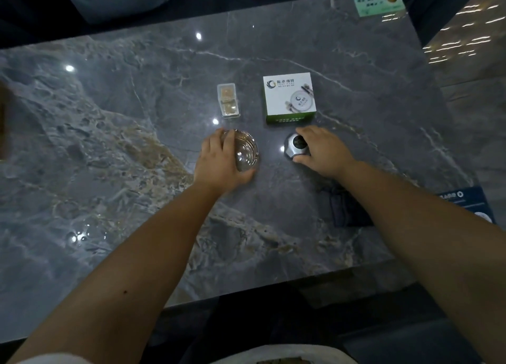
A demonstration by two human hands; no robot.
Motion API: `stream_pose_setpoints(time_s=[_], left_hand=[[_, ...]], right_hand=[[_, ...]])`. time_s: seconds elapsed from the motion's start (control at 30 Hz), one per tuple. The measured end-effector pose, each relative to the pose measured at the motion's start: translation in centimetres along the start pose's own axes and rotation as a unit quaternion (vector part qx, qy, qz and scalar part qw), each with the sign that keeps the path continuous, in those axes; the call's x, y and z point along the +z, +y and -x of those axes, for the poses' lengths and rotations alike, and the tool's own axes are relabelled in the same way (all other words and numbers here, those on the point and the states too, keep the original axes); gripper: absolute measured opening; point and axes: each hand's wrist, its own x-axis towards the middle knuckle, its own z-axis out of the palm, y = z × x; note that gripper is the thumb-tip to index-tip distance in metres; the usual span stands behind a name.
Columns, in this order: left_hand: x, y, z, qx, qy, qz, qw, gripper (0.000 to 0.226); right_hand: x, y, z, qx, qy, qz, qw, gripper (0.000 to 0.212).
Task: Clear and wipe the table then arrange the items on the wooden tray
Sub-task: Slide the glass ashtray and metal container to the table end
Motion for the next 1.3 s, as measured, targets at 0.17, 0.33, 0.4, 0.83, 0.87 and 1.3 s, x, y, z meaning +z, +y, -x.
stream_pose_setpoints(time_s=[0.17,0.33,0.4,0.83,0.87,1.3], left_hand=[[-2.7,-1.8,2.3,-0.008,0.047,0.007,0.999,0.101],[-7.0,-5.6,5.9,-0.037,0.122,0.006,0.992,0.1],[-8.6,-7.5,7.9,-0.055,0.136,0.008,0.989,0.1],[-14.5,-25.4,22.4,-0.19,0.199,-0.007,0.961,0.099],[-14.9,-27.4,23.4,-0.194,0.202,-0.006,0.96,0.1],[-15.8,-47.6,36.0,-0.335,0.193,0.023,0.922,0.101]], right_hand=[[-1.8,-3.2,0.2,-0.011,0.011,-0.014,1.0,0.074],[-3.6,-9.0,-0.1,-0.068,0.049,-0.01,0.996,0.067],[-3.5,-11.8,-0.5,-0.084,0.053,-0.007,0.995,0.069],[3.9,-35.9,-4.1,-0.205,0.038,0.033,0.977,0.065],[4.7,-38.2,-4.4,-0.211,0.039,0.031,0.976,0.064],[15.3,-64.7,-9.8,-0.26,-0.028,0.014,0.965,0.07]])
